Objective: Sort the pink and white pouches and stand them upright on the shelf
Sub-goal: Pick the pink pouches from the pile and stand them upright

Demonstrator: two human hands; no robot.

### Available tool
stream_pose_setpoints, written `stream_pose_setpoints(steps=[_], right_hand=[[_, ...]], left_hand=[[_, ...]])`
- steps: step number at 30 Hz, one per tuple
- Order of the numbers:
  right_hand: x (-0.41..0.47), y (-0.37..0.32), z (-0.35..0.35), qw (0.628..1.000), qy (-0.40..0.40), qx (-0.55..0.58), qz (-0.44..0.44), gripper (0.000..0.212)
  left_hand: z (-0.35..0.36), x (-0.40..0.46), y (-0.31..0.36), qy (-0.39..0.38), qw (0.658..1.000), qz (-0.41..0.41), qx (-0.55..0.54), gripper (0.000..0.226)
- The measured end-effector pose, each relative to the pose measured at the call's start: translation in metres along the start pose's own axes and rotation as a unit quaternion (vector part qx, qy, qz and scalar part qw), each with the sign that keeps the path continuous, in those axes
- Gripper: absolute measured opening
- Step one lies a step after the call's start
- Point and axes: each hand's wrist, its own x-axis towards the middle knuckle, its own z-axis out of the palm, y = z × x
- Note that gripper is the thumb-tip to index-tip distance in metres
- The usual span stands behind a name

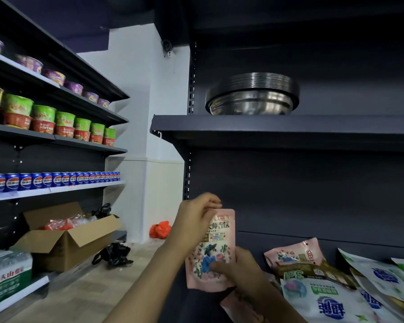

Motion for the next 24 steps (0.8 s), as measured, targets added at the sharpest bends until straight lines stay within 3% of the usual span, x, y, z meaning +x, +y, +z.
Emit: stream_pose_setpoints(steps=[3,5,8,10,12,14,20,24], right_hand=[[0.003,0.002,0.0,0.996,0.058,0.074,-0.014,0.024],[0.006,0.003,-0.001,0.992,0.078,0.102,-0.018,0.023],[0.013,0.009,0.002,0.994,0.089,0.058,-0.005,0.022],[0.014,0.015,0.01,0.997,0.077,0.002,0.01,0.025],[0.015,0.02,0.019,0.997,0.069,-0.035,0.024,0.028],[0.016,0.023,0.025,0.996,0.065,-0.058,0.031,0.028],[0.018,0.016,0.031,0.986,0.09,-0.139,0.031,0.027],[0.02,0.018,0.031,0.981,0.111,-0.153,0.053,0.044]], left_hand=[[0.004,-0.009,-0.011,0.085,0.99,-0.106,0.043,0.059],[0.003,-0.021,-0.018,0.048,0.965,-0.259,0.006,0.067],[0.009,-0.045,-0.026,-0.111,0.914,-0.374,-0.112,0.024],[0.021,-0.059,-0.041,-0.146,0.902,-0.382,-0.137,0.023],[0.035,-0.067,-0.056,-0.117,0.907,-0.378,-0.145,0.035],[0.042,-0.071,-0.061,-0.079,0.916,-0.371,-0.128,0.029],[0.052,-0.073,-0.079,-0.061,0.94,-0.327,-0.075,0.035],[0.062,-0.075,-0.089,-0.066,0.935,-0.339,-0.079,0.039]])
